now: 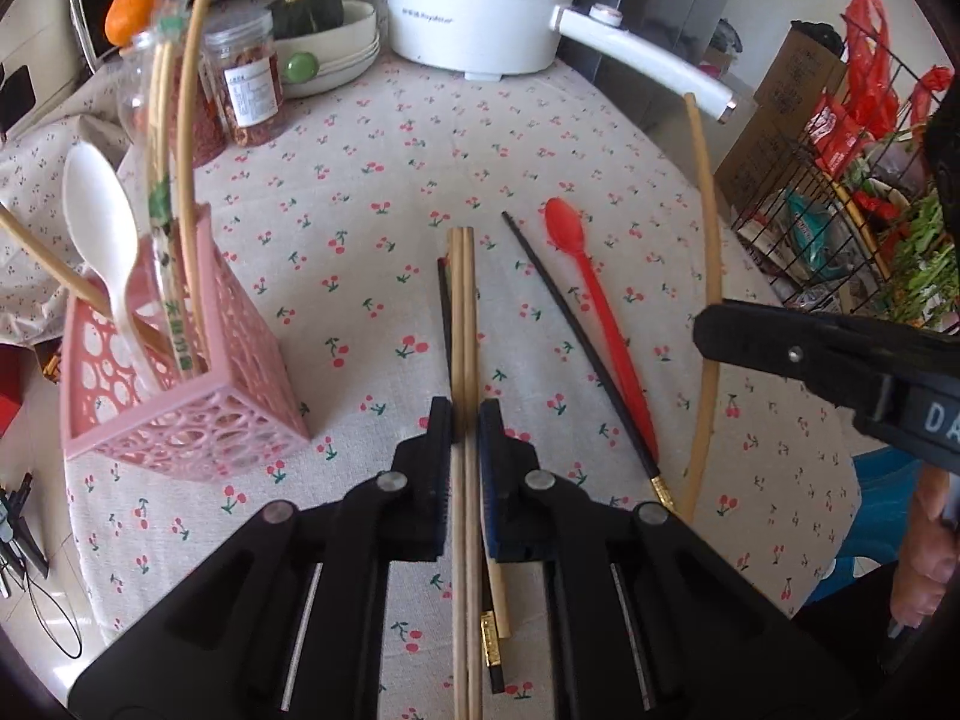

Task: Organize utensils
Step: 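Grasp a wooden chopstick with each tool and lift them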

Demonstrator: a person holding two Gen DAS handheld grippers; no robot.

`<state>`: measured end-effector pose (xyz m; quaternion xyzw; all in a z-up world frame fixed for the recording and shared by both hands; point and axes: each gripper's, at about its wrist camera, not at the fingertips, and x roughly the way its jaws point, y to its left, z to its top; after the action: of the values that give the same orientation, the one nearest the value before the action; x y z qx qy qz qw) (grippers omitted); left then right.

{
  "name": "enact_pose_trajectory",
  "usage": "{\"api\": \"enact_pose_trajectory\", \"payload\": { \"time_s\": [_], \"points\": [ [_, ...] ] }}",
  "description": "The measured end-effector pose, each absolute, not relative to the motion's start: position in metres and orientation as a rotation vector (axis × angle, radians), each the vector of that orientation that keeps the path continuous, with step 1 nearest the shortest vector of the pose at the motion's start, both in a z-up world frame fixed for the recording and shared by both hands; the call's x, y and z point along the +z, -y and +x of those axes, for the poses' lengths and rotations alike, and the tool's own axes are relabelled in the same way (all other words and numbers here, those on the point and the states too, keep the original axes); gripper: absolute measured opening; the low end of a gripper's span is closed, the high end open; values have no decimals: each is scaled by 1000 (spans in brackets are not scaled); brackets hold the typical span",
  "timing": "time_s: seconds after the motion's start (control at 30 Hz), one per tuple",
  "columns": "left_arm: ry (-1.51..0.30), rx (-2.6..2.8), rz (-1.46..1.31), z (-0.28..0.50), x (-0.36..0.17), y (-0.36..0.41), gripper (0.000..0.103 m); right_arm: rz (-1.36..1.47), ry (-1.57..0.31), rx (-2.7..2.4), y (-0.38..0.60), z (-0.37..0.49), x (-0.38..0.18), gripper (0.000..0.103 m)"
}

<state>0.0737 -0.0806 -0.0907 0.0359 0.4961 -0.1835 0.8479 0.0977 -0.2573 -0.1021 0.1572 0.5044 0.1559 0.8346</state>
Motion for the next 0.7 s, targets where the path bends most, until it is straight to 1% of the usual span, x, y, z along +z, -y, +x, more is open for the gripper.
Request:
{"api": "enact_pose_trajectory", "payload": {
  "time_s": [0.17, 0.33, 0.5, 0.6, 0.7],
  "points": [
    [-871, -420, 76, 48, -48, 66, 10, 311, -958, 339, 252, 88, -74, 7],
    [-719, -446, -2, 40, -14, 43, 10, 287, -841, 347, 247, 79, -44, 7],
    [-486, -435, -78, 29, 22, 19, 10, 277, -749, 364, 242, 73, -19, 7],
    [-361, -393, -110, 30, 34, 5, 10, 291, -714, 373, 240, 71, -6, 7],
    [-298, -334, -135, 38, 38, -8, 10, 306, -690, 388, 237, 72, 1, 7]
  ]
}}
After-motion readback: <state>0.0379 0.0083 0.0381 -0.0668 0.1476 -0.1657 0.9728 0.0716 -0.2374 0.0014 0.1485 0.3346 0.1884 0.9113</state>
